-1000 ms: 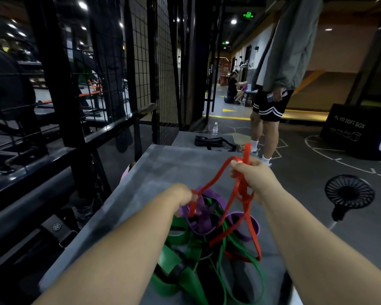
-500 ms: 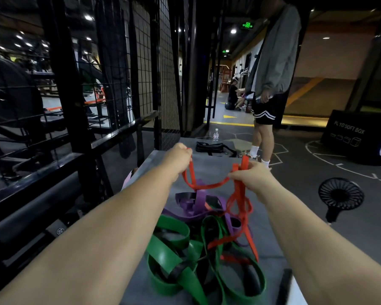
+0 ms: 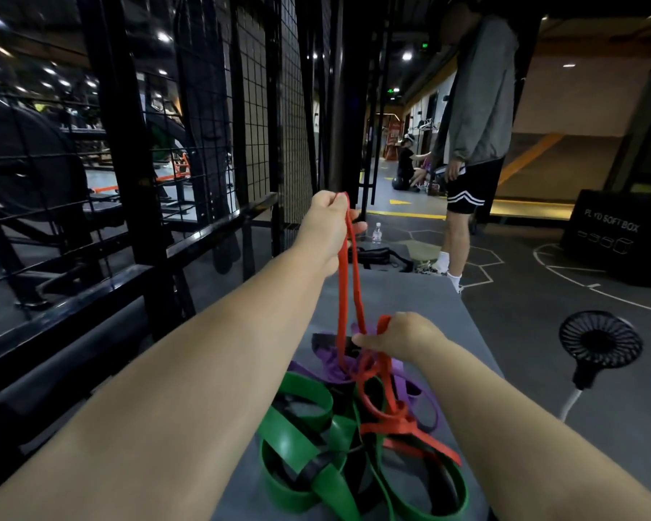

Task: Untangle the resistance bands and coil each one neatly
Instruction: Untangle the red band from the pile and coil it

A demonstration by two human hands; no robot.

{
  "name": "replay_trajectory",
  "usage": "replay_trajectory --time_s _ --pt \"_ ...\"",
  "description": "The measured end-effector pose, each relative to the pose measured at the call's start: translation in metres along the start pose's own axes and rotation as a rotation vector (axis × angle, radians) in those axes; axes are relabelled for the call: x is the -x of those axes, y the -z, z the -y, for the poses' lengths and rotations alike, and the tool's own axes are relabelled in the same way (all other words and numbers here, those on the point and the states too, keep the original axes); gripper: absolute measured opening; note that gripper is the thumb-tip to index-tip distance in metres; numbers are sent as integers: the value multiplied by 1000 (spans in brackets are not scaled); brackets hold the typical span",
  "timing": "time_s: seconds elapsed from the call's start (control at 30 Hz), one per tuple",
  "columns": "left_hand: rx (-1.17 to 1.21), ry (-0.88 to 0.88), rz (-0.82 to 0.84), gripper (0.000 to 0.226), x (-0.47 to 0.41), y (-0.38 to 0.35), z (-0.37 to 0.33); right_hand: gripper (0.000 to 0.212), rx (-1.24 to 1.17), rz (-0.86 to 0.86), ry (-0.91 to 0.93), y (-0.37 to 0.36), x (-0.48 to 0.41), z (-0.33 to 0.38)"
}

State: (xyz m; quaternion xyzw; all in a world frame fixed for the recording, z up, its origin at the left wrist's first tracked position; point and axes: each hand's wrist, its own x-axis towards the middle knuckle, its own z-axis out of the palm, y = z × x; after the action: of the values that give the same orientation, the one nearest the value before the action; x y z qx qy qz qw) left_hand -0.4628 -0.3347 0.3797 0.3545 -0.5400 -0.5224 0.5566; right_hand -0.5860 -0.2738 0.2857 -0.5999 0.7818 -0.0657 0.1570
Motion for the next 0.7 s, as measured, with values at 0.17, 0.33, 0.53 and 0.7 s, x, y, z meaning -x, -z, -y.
replay_trajectory --time_s 0.17,0.33,0.53,0.7 --pt "143 58 -11 21 7 -3 4 61 -148 -252 53 -26 -16 8" --pt "246 76 53 20 11 -6 -16 43 -709 -329 299 -35 -18 14" --pt "301 4 91 21 8 0 -37 77 -1083 -187 158 -26 -9 18" --pt "371 -19 30 18 7 4 -42 49 -1093 -170 380 -16 -1 23"
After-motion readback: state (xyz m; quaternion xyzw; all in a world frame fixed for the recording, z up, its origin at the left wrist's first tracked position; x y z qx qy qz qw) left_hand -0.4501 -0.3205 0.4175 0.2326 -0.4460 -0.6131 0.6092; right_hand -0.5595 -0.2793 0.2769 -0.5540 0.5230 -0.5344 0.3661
